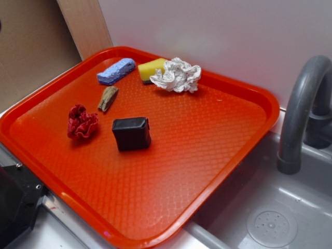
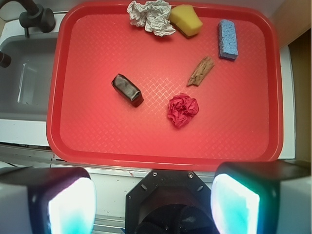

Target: Grab the black box.

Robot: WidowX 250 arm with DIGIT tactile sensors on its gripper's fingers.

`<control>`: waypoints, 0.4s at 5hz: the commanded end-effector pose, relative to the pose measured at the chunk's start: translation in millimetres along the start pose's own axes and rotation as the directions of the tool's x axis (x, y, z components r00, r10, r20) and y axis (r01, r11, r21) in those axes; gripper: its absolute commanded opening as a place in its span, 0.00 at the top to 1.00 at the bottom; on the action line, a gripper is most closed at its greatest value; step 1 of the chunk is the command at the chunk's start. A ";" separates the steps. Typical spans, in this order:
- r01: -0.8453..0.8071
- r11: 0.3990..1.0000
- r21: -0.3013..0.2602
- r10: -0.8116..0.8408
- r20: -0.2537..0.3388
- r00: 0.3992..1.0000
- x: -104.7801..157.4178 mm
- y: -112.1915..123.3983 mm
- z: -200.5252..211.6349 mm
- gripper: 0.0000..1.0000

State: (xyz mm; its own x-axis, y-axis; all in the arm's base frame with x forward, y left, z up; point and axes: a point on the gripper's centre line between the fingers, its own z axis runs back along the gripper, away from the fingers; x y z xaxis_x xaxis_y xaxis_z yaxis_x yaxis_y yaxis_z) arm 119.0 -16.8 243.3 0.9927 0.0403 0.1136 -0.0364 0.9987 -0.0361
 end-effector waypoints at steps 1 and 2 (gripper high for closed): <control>0.000 1.000 0.000 0.000 0.000 1.000 0.0 0.0 0.0 0.00; 0.267 0.960 0.084 -0.256 -0.123 0.959 32.8 0.7 -45.5 0.00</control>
State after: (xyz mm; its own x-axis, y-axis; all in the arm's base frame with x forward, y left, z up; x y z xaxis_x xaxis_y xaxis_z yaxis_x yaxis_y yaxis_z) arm 156.8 -14.9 195.1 0.9777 -0.2086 -0.0244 0.2099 0.9745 0.0788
